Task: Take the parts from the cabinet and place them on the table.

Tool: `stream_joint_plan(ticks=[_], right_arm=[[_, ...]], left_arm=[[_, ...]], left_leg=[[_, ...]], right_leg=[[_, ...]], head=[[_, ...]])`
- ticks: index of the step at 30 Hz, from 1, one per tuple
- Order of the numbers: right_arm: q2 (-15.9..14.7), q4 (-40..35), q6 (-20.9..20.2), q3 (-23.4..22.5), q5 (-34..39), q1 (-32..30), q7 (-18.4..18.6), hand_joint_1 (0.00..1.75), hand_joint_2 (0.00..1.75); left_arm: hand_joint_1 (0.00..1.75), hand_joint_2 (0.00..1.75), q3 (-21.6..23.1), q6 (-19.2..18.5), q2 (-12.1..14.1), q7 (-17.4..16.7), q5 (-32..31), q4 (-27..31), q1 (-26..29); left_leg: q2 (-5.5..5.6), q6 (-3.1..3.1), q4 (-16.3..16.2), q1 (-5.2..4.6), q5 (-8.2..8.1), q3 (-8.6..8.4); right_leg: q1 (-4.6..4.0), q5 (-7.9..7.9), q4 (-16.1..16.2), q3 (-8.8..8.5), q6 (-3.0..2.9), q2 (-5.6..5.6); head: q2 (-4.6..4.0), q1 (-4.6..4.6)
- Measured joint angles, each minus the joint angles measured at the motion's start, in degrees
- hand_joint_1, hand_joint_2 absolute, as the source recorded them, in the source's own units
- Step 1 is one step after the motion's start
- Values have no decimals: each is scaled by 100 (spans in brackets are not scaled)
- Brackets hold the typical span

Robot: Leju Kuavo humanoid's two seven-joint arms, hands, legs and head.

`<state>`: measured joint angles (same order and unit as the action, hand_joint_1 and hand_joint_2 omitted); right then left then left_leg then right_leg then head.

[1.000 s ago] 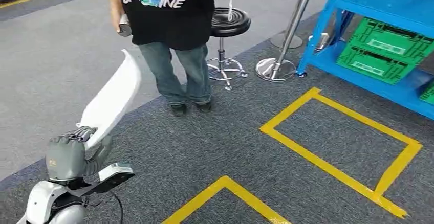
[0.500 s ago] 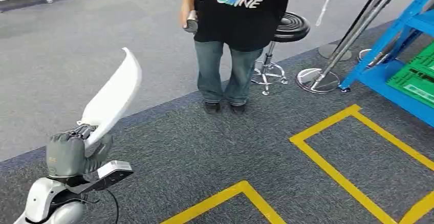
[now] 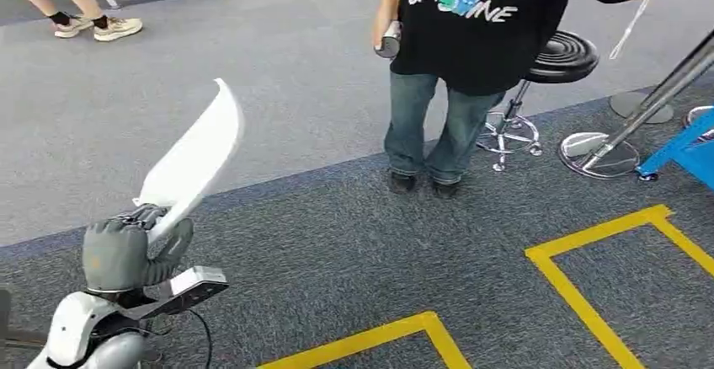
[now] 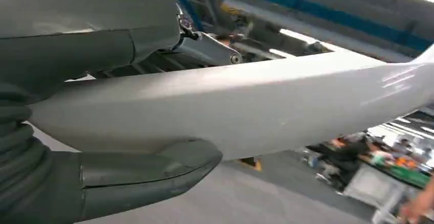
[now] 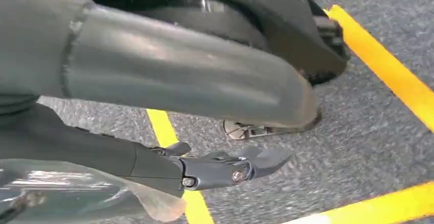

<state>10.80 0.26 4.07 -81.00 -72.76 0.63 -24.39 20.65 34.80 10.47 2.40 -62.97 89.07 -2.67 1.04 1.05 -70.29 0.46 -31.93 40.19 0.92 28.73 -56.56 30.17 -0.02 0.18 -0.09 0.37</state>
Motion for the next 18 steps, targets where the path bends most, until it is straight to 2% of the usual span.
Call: stream_joint_plan(ticks=[1, 2, 3, 4, 5, 6, 7, 8, 9, 11, 12, 13, 14, 15, 16, 17, 18], right_arm=[[0, 0, 0, 0, 0, -1, 0, 0, 0], [0, 0, 2, -2, 2, -1, 0, 0, 0], [0, 0, 2, -2, 0, -1, 0, 0, 0], [0, 0, 2, -2, 0, 1, 0, 0, 0], [0, 0, -7, -2, 0, 3, 0, 0, 0], [0, 0, -26, 0, 0, 4, 0, 0, 0], [0, 0, -37, 2, -2, 6, -2, 0, 0], [0, 0, -48, 7, -4, 11, 0, 0, 0], [0, 0, -57, 13, -6, 9, 0, 0, 0], [0, 0, -68, 17, -6, 22, 0, 0, 0], [-2, 0, -68, 17, -6, 28, 0, 0, 0], [-2, 0, -70, 17, -4, 34, -2, 0, 0], [-2, 0, -70, 20, -4, 34, -2, 0, 0], [-2, 0, -70, 20, -4, 25, 0, 0, 0], [-4, 0, -70, 20, -4, 17, 0, 0, 0], [-4, 0, -70, 20, -4, 9, 2, 0, 0], [-4, 0, -68, 20, -2, 6, 4, 0, 0]], left_arm=[[175, 175, 9, -2, -7, 0, 2, 0, 6], [175, 175, 13, -2, -7, 0, 2, -2, 15], [175, 175, 13, -2, -7, 0, 2, -7, 18], [175, 175, 13, -2, -7, 0, 2, -7, 16], [175, 175, 13, -7, -7, -4, -9, -7, 13], [175, 175, 15, -20, -7, -22, -50, -7, 2], [175, 175, 20, -31, -7, -50, -85, -7, -24], [175, 175, 33, -55, -15, -63, -118, -7, -66], [175, 175, 37, -59, -20, -74, -129, -11, -76], [175, 175, 44, -66, -17, -120, -136, -24, -81], [175, 175, 53, -66, -22, -120, -144, -24, -81], [175, 175, 61, -68, -31, -120, -155, -24, -112], [175, 175, 77, -72, -35, -122, -162, -33, -149], [175, 175, 94, -74, -50, -131, -162, -41, -170], [175, 175, 114, -76, -52, -133, -166, -46, -174], [175, 175, 133, -87, -55, -133, -168, -59, -171], [175, 175, 144, -92, -57, -133, -168, -74, -173]], left_leg=[[-36, 19, -423, 14, -156, 210], [-47, 32, -630, 30, -174, 316], [-54, 40, -526, 39, -39, 263], [-75, 39, -163, 41, 198, 74], [-144, 22, 384, 39, 475, -219], [-300, -6, 912, 28, 694, -506], [-596, -39, 1113, -54, 587, -640], [-556, -108, 1184, -67, 599, -616], [-502, -128, 1173, -75, 593, -587], [-358, -196, 1188, -95, 599, -569], [-302, -243, 1248, -30, 632, -617], [-250, -278, 1252, -22, 633, -623], [-186, -300, 1252, -23, 630, -615], [-107, -310, 1252, -24, 626, -612], [-35, -316, 1251, -27, 622, -612], [47, -320, 1246, -30, 620, -614], [124, -319, 1243, -30, 620, -618]], right_leg=[[-8, 12, -2, -3, -7, -90], [-11, 24, -2, -11, -3, -178], [-12, 43, -2, -30, 1, -265], [-14, 64, -3, -57, 12, -342], [-14, 91, -3, -101, 30, -412], [-15, 123, -3, -148, 49, -474], [-49, 153, -3, -138, 89, -525], [-78, 180, -26, -151, 127, -586], [-81, 185, -12, -164, 148, -649], [-77, 198, 20, -213, 205, -783], [-51, 272, -4, -160, 255, -694], [-50, 399, -192, -108, 259, -362], [-43, 584, -583, 77, 254, -154], [-41, 820, -1148, 362, 258, -60], [-42, 975, -1610, 620, 259, -27], [-42, 1013, -1907, 824, 262, -24], [-41, 894, -1899, 879, 262, -24]], head=[[0, -2], [0, -2], [0, 0], [0, -4], [0, 0], [0, -4], [0, 2], [0, -9], [0, 20], [0, 9], [0, 17], [0, 40], [0, 66], [0, 72], [0, 68], [0, 74], [0, 68]])
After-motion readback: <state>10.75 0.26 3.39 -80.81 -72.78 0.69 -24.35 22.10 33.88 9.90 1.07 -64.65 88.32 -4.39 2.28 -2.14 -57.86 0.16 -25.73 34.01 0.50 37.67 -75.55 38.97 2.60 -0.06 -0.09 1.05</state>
